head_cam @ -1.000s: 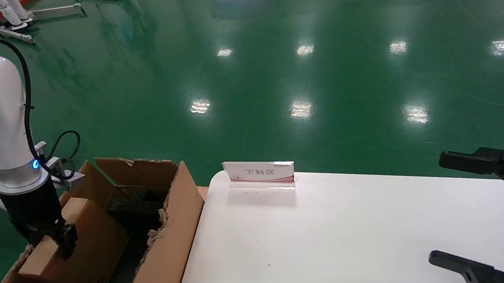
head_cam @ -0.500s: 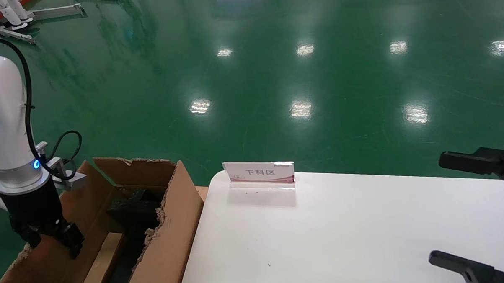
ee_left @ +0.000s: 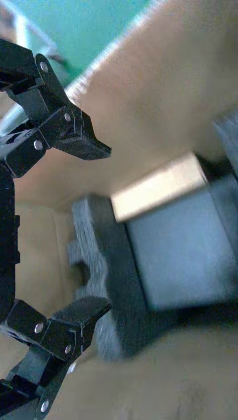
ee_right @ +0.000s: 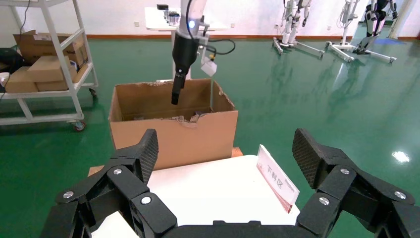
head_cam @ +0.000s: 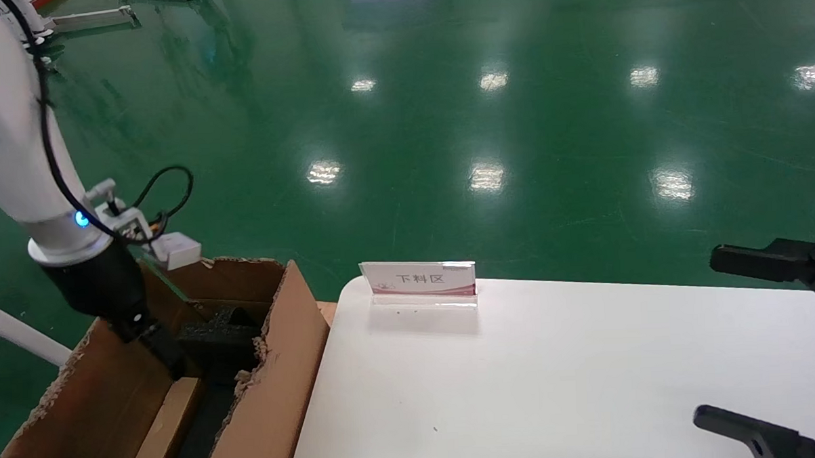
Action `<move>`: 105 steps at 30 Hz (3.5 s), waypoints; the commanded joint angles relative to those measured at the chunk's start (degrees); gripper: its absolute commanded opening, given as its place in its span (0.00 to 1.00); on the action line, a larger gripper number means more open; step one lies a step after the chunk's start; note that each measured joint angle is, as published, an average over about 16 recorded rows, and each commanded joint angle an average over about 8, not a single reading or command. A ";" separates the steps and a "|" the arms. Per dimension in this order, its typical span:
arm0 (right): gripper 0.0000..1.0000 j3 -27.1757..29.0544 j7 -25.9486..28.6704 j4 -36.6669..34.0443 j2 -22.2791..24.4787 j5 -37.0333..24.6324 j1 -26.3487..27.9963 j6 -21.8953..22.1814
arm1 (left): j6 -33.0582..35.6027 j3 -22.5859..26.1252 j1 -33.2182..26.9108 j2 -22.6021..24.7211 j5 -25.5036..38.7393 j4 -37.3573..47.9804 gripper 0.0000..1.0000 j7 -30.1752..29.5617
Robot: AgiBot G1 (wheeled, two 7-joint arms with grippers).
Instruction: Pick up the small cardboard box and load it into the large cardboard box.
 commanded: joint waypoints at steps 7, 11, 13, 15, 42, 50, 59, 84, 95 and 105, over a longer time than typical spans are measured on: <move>1.00 0.00 0.00 0.00 0.00 0.00 0.00 0.00 | 4.50 -5.49 -7.99 -5.72 -4.54 -5.82 1.00 12.13; 1.00 0.00 0.00 0.00 0.00 0.00 0.00 0.00 | 6.19 -8.53 -11.63 -10.40 -7.38 -9.10 1.00 18.25; 1.00 0.00 0.00 0.00 0.00 0.00 0.00 0.00 | 6.80 -9.91 -12.82 -12.66 -8.84 -10.54 1.00 21.07; 1.00 0.00 0.00 0.00 0.00 0.00 0.00 0.00 | 7.25 -11.03 -13.50 -14.57 -10.16 -11.74 1.00 23.54; 1.00 0.00 0.00 -0.01 0.00 0.00 -0.01 0.00 | 6.39 -24.67 -5.27 -15.09 -9.83 -16.73 1.00 25.94; 1.00 0.00 0.00 -0.01 0.00 0.01 -0.01 0.01 | 5.81 -32.07 -0.35 -15.21 -9.64 -19.35 1.00 26.83; 1.00 0.00 0.00 -0.01 0.00 0.01 -0.01 0.01 | 5.15 -40.69 5.35 -15.43 -9.50 -22.43 1.00 27.96; 1.00 -0.01 0.00 0.00 0.00 0.00 0.00 -0.01 | 3.39 -64.12 20.84 -16.12 -9.19 -30.83 1.00 31.14; 1.00 -0.01 0.00 0.01 -0.01 0.00 0.01 -0.01 | 2.65 -74.04 27.39 -16.42 -9.06 -34.39 1.00 32.50; 1.00 -0.01 0.00 0.01 -0.01 -0.01 0.01 -0.02 | 1.91 -83.86 33.88 -16.71 -8.94 -37.92 1.00 33.84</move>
